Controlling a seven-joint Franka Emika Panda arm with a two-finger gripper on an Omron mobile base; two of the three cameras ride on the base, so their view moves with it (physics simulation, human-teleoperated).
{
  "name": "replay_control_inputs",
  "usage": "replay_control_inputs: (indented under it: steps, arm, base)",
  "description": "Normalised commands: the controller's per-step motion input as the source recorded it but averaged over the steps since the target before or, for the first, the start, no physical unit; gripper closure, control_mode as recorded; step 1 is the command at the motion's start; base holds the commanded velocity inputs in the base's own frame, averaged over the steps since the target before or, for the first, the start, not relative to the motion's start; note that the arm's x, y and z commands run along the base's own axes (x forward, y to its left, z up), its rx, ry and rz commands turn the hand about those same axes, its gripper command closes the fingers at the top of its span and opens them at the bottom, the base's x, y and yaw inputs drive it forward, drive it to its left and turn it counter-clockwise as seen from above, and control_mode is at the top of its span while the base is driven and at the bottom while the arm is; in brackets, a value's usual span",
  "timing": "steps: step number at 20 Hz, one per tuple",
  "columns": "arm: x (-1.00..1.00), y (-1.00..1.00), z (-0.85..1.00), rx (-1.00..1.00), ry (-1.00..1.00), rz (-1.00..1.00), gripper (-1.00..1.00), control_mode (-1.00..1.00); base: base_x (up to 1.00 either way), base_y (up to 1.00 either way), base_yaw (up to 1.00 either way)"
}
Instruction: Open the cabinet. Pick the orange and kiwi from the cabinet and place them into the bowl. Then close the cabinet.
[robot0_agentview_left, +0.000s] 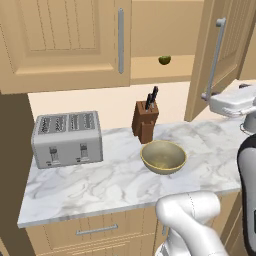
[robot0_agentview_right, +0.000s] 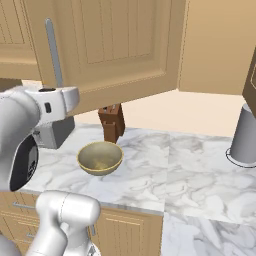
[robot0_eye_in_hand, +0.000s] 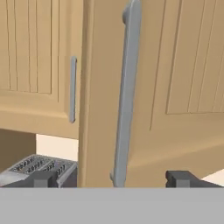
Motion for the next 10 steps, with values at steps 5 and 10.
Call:
replay_control_inputs:
  steps: [5,10]
  arm:
    - [-0.15,0.46,0.04,-0.09,0.04,-0.31,-1.0,-1.0]
    - [0.0,0.59,0.0,-0.11,0.11,-0.34,-1.0,-1.0]
  base:
    - [0.0,0.0,0.0]
    - [0.0,0.0,0.0]
